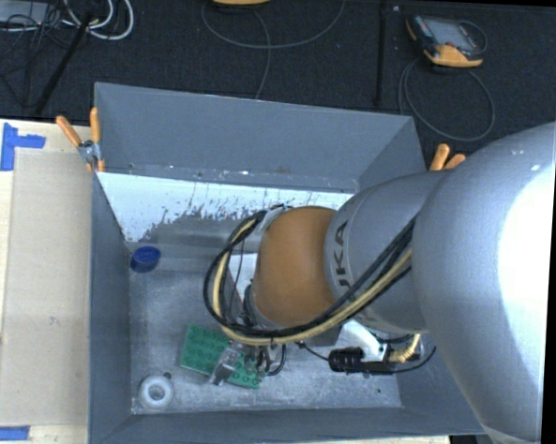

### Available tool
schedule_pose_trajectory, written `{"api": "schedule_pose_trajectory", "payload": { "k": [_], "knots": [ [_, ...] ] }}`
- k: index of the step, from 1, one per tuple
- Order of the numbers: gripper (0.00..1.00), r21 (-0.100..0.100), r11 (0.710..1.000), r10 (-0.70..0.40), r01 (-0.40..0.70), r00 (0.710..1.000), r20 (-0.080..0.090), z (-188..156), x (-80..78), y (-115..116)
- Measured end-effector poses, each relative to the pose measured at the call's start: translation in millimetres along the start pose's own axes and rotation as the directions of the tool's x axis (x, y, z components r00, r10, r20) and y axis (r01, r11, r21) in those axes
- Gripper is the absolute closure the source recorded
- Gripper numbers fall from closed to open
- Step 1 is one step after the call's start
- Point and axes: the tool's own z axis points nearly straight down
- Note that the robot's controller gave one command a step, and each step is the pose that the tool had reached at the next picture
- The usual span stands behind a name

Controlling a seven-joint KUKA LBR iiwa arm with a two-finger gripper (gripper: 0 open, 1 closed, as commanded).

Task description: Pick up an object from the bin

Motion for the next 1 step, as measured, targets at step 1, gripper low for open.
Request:
{"api": "schedule_pose_trajectory", "payload": {
  "k": [1],
  "knots": [
    [1.0, -0.003, 1.0, -0.002, 0.002, 1.0, 0.004, -78.4, -0.9, 0.9]
  ]
}}
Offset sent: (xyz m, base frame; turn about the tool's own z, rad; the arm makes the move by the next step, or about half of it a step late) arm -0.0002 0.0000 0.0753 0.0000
